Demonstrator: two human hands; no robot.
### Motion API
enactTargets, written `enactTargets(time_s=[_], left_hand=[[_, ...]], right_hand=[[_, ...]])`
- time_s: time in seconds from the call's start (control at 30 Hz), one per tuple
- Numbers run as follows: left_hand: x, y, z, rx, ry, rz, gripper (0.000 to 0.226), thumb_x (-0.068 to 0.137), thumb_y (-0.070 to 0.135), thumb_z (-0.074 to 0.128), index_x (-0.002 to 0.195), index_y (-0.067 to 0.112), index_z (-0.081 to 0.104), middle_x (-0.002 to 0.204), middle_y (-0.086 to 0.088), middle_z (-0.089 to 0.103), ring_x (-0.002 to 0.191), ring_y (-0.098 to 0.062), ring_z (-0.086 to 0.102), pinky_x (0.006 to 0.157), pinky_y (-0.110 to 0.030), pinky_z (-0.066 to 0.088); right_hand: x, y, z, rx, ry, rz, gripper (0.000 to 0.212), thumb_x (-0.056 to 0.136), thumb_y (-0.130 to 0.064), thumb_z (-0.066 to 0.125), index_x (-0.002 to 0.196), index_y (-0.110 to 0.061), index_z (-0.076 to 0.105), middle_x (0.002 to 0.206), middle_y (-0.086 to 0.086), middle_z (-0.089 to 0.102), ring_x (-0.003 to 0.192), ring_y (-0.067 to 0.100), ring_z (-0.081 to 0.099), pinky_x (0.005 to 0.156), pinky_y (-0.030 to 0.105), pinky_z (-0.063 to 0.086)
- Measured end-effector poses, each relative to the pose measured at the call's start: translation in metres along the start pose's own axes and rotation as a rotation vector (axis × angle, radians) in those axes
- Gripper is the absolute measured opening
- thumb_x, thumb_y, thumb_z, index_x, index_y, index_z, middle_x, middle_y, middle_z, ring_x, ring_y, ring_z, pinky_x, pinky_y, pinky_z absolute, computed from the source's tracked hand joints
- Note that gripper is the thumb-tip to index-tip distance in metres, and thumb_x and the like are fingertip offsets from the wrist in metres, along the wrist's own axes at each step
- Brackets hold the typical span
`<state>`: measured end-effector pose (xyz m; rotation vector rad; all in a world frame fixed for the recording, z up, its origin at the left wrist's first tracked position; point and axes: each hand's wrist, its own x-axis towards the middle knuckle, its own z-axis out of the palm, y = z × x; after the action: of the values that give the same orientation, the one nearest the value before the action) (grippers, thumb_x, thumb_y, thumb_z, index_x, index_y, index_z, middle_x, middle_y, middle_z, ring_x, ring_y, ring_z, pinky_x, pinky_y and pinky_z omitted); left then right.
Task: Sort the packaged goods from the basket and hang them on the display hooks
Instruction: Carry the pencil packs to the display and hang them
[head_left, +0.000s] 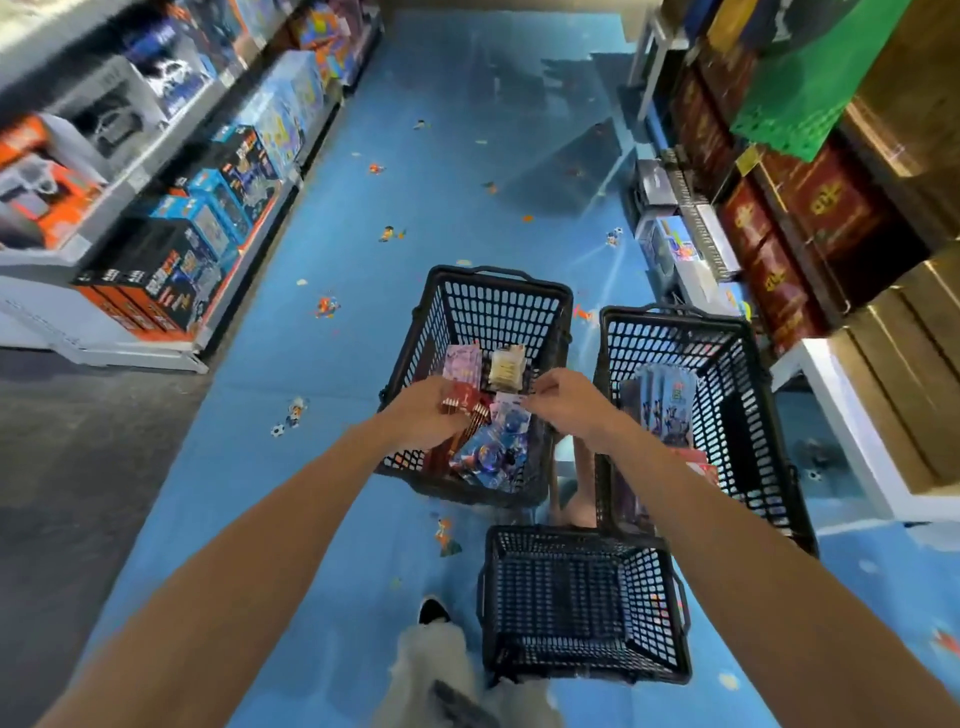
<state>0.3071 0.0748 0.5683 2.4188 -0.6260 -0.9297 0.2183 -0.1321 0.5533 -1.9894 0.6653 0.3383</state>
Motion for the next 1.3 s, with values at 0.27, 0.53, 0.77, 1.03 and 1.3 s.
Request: enactTargets(time_s=[0.27,0.53,0.77,1.03,1.3], left_hand=[[0.133,-0.065,0.017,-0.128,-0.102,-0.156,0.022,0.098,0.024,0.066,0.088,0.012,0.050,0.078,-0.005,0.050,0.072,-0.021,0.052,0.057,-0.031,0.036],[0.276,-0.199,0.114,-0.292,-0.133,-0.205,0.029,0.083,0.052,0.066,0.096,0.026,0.068,0.088,0.006,0.070,0.088,-0.018,0.069,0.079,-0.031,0.057],[0.290,-0.193,0.126,-0.396,-0.144,-0.441,0.031,0.085,0.008,0.063,0.116,0.010,0.059,0.101,-0.007,0.066,0.101,-0.030,0.066,0.083,-0.033,0.054],[0.297,-0.214,0.148,-0.511,-0.114,-0.486,0.025,0.090,0.002,0.050,0.101,0.016,0.067,0.096,-0.010,0.069,0.095,-0.033,0.067,0.084,-0.045,0.057],[0.297,-0.214,0.147,-0.678,-0.067,-0.537,0.017,0.096,0.024,0.057,0.100,0.016,0.072,0.093,-0.015,0.074,0.089,-0.036,0.070,0.078,-0.046,0.058]], right_hand=[[0.120,0.018,0.060,0.085,-0.077,0.199,0.022,0.096,-0.019,0.064,0.092,-0.002,0.051,0.089,0.008,0.044,0.080,0.022,0.044,0.073,0.037,0.034],[0.233,0.060,0.125,0.163,-0.130,0.403,0.027,0.091,-0.015,0.064,0.069,-0.012,0.048,0.063,0.010,0.050,0.056,0.023,0.051,0.056,0.031,0.041],[0.291,0.103,0.173,0.253,-0.105,0.415,0.027,0.078,-0.037,0.069,0.095,-0.016,0.073,0.083,0.005,0.074,0.084,0.031,0.071,0.077,0.052,0.062],[0.291,0.110,0.189,0.212,0.038,0.517,0.020,0.091,-0.014,0.066,0.103,-0.017,0.050,0.082,-0.004,0.058,0.081,0.020,0.061,0.070,0.029,0.046],[0.291,0.100,0.207,0.243,-0.007,0.470,0.028,0.077,-0.016,0.075,0.101,-0.014,0.061,0.084,0.004,0.065,0.082,0.025,0.066,0.062,0.026,0.047]])
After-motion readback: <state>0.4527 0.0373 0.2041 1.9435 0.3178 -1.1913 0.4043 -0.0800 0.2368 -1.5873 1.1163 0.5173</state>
